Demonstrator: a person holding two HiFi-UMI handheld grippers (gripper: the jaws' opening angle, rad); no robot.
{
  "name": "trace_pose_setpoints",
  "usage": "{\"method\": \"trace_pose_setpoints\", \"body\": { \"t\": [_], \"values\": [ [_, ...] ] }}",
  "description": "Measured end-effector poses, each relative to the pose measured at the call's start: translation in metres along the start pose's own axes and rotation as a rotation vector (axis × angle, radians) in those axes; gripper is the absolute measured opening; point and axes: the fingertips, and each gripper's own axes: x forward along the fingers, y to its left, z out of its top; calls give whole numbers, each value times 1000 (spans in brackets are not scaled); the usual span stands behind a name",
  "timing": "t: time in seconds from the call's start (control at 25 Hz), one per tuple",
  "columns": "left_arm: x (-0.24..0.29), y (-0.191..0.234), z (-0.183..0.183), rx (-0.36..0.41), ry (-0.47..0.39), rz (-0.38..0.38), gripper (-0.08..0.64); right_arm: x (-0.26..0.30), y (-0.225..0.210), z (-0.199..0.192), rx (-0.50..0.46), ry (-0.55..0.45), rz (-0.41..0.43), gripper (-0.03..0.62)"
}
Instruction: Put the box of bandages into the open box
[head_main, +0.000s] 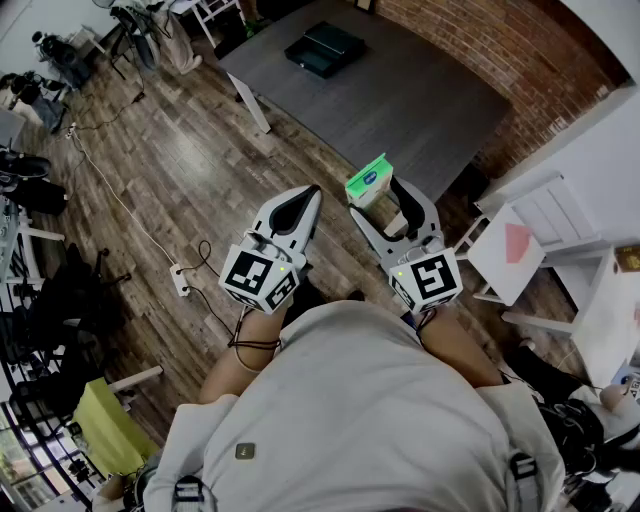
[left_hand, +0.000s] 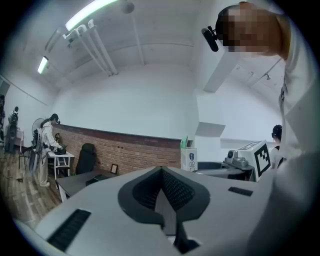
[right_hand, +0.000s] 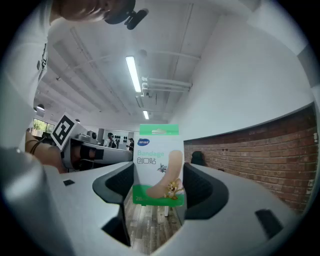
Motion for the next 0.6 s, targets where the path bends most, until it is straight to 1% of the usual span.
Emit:
{"method": "trace_pose_setpoints", "body": {
  "t": [0.28, 0.6],
  "values": [
    [3, 17, -2, -5, 9, 3, 15, 17, -3, -3, 14, 6, -5, 305],
    [-2, 69, -6, -18, 20, 14, 15, 65, 7, -6, 21, 11, 10, 305]
  ]
}}
